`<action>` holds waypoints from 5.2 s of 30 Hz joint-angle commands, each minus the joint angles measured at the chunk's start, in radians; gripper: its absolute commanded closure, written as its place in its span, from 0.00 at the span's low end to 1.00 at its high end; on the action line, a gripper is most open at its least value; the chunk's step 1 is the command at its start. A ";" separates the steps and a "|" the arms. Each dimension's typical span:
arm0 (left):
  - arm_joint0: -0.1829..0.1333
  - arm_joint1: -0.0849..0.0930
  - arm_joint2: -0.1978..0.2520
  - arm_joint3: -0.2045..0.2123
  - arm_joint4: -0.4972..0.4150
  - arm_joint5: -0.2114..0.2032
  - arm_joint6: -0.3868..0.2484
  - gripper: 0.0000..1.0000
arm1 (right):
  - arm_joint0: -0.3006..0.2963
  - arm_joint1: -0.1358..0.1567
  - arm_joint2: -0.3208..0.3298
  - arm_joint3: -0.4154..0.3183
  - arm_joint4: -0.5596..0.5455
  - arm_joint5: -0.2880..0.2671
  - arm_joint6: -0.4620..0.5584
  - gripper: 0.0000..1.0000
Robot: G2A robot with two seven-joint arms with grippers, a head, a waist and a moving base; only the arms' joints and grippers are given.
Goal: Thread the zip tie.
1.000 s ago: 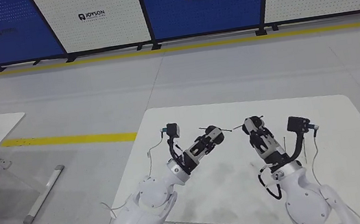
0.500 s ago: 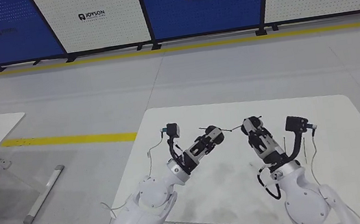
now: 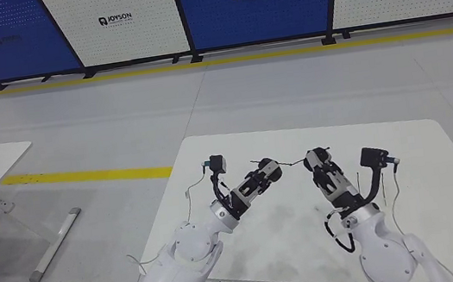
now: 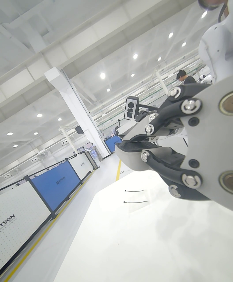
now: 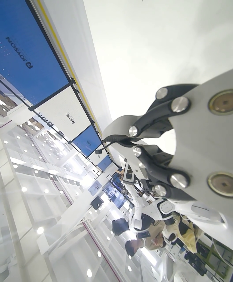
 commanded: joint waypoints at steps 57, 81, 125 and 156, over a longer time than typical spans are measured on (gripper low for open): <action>0.000 0.000 0.000 0.000 0.000 0.000 0.000 1.00 | 0.000 -0.014 -0.012 0.024 -0.049 -0.008 -0.033 1.00; 0.000 0.000 0.000 0.000 0.000 0.000 0.000 1.00 | -0.011 -0.027 -0.016 0.046 0.038 -0.075 -0.075 1.00; 0.000 0.000 0.000 0.000 0.000 0.000 0.000 1.00 | 0.002 -0.051 -0.032 0.123 0.085 -0.101 -0.127 1.00; 0.000 0.000 0.000 0.000 0.000 0.000 0.000 1.00 | -0.029 -0.051 -0.013 0.101 0.059 -0.114 -0.109 0.75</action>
